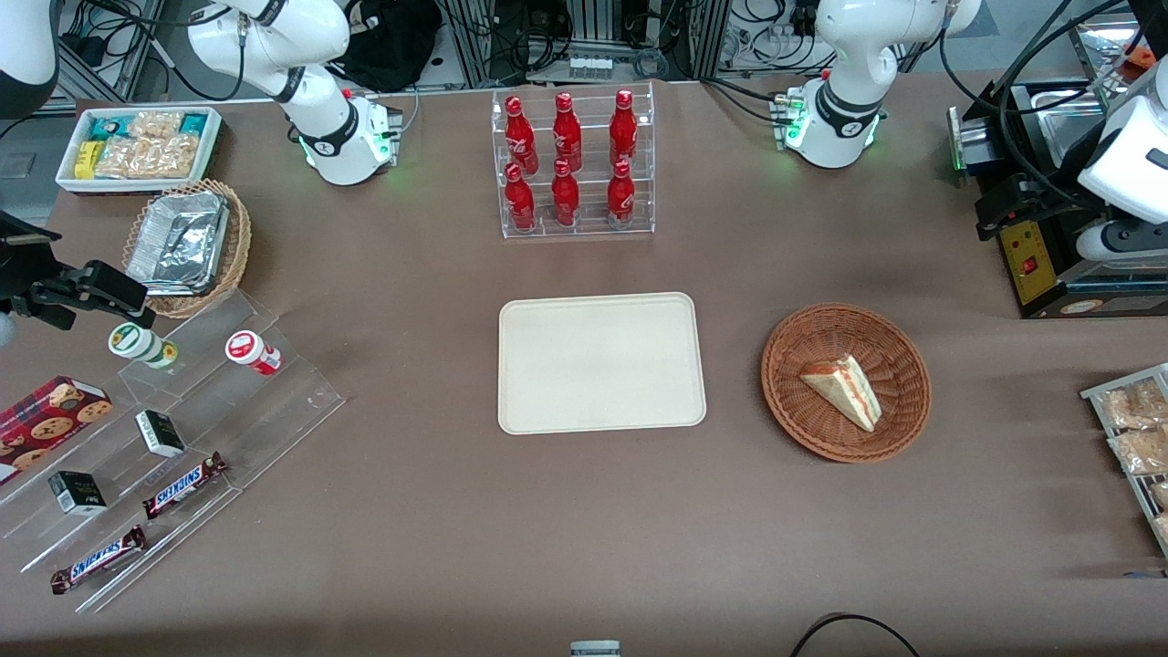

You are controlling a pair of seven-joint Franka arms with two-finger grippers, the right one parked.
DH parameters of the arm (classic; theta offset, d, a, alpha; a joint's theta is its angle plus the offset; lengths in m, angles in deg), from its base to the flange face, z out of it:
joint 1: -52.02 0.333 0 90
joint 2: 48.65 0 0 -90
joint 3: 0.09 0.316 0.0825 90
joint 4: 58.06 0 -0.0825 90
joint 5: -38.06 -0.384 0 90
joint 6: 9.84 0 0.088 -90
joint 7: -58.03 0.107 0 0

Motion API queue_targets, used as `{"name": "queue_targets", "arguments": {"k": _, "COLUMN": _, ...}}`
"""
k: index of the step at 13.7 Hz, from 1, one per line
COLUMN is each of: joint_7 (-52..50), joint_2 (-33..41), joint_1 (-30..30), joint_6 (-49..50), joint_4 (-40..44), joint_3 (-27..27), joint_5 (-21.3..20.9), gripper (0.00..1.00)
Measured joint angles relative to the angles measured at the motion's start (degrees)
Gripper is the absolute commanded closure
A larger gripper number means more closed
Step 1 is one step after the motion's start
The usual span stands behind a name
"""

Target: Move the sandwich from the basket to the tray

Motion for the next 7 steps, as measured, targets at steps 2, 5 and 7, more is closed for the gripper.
{"name": "queue_targets", "arguments": {"k": 2, "joint_7": 0.0, "joint_2": 0.0, "joint_1": 0.0, "joint_6": 0.0, "joint_4": 0.0, "joint_3": 0.0, "joint_5": 0.0, "gripper": 0.00}}
{"name": "queue_targets", "arguments": {"k": 5, "joint_7": -0.1, "joint_2": -0.1, "joint_1": 0.0, "joint_6": 0.0, "joint_4": 0.0, "joint_3": 0.0, "joint_5": 0.0, "gripper": 0.00}}
{"name": "queue_targets", "arguments": {"k": 7, "joint_7": -0.1, "joint_2": -0.6, "joint_1": 0.0, "joint_6": -0.1, "joint_4": -0.1, "joint_3": 0.0, "joint_5": 0.0, "gripper": 0.00}}
